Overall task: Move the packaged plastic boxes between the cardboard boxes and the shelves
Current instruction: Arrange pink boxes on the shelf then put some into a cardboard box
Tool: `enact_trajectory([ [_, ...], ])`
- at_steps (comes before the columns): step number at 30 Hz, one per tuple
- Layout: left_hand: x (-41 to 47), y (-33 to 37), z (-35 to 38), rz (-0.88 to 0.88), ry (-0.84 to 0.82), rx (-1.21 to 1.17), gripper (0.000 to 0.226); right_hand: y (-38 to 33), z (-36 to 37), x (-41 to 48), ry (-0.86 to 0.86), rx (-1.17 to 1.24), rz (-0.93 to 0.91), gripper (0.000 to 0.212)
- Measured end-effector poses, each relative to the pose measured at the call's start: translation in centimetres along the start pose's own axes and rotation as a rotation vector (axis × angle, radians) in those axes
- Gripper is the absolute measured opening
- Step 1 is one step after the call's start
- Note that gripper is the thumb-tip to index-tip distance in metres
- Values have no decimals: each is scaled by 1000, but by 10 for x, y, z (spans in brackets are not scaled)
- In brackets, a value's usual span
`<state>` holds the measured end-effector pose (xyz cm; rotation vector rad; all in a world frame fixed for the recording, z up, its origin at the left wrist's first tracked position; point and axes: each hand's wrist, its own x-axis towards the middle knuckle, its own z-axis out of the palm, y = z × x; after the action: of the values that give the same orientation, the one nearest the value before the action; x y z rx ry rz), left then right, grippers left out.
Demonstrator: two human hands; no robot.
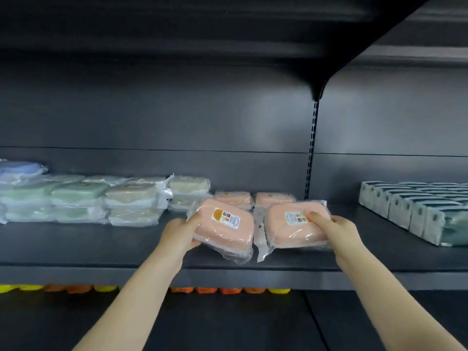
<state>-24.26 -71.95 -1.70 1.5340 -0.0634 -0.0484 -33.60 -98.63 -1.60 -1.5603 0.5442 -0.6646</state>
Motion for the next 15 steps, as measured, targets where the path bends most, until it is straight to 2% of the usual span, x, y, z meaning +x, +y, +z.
enact_trajectory([
  [3, 32, -1, 18, 24, 25, -32, 23, -1, 12, 29, 39, 19, -8, 34],
  [7, 78, -4, 41, 59, 79, -40, 19, 4, 35, 70, 108, -20, -33, 44],
  [11, 123, -10, 62, 98, 115, -6, 48, 11, 52, 104, 118, -56, -71, 45],
  [15, 153, -10, 83, 170, 204, 123, 48, 21, 62, 126, 139, -87, -105, 42],
])
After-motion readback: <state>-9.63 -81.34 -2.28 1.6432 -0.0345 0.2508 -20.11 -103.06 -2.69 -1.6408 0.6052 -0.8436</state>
